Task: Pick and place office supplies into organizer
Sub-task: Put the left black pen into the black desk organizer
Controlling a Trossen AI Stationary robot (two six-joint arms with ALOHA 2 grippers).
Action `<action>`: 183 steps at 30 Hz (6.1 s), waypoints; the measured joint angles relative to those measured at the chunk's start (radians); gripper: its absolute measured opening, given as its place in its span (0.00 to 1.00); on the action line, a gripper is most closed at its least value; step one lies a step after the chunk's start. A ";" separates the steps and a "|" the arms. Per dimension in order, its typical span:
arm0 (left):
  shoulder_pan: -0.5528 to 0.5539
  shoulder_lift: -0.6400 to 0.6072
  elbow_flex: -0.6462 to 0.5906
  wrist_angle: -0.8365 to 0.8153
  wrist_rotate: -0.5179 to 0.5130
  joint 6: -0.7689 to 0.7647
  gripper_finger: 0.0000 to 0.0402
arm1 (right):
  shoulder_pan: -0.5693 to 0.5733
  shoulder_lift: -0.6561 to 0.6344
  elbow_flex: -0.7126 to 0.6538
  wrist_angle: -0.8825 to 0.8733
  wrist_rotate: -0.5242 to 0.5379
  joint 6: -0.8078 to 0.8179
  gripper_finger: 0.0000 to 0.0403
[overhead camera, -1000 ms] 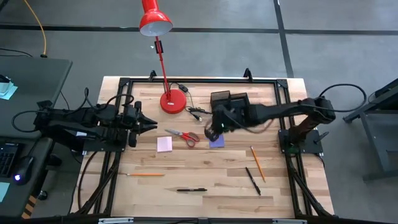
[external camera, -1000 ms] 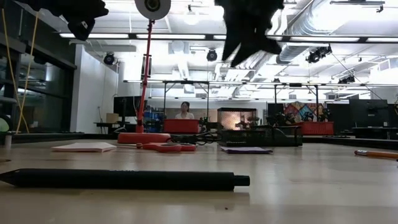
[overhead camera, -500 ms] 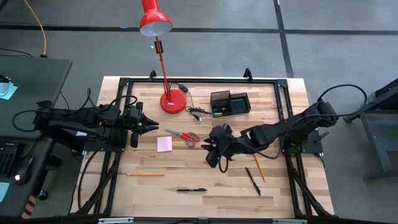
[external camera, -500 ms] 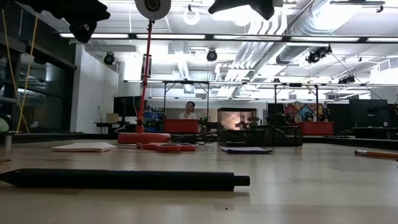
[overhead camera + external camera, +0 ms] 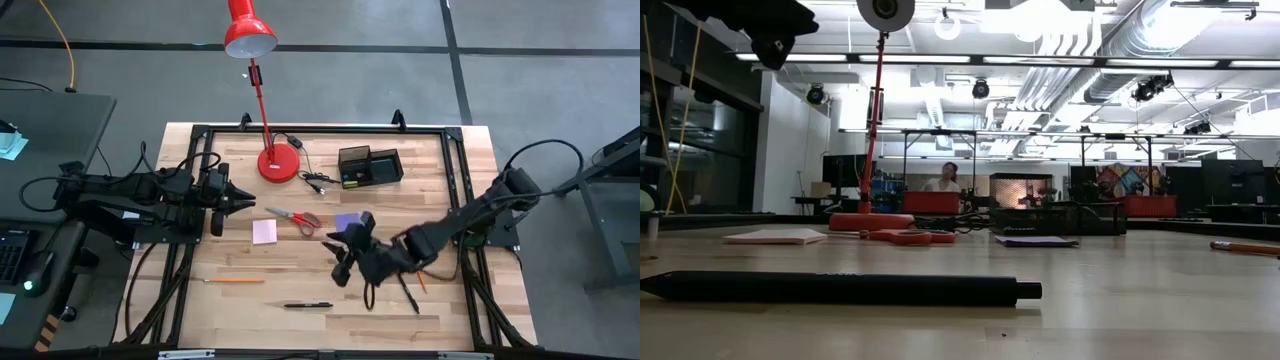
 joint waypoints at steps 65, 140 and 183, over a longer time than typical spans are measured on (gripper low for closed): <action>0.000 0.019 0.000 -0.081 -0.152 -0.104 0.16 | -0.024 0.378 -0.549 1.452 -0.816 -0.317 0.23; 0.000 0.040 0.000 -0.095 -0.132 -0.056 0.16 | 0.055 0.633 -0.221 0.969 -0.398 -0.309 0.03; 0.000 0.046 0.000 -0.095 0.042 -0.058 0.16 | -0.107 -0.047 -0.222 0.586 0.101 -0.393 0.01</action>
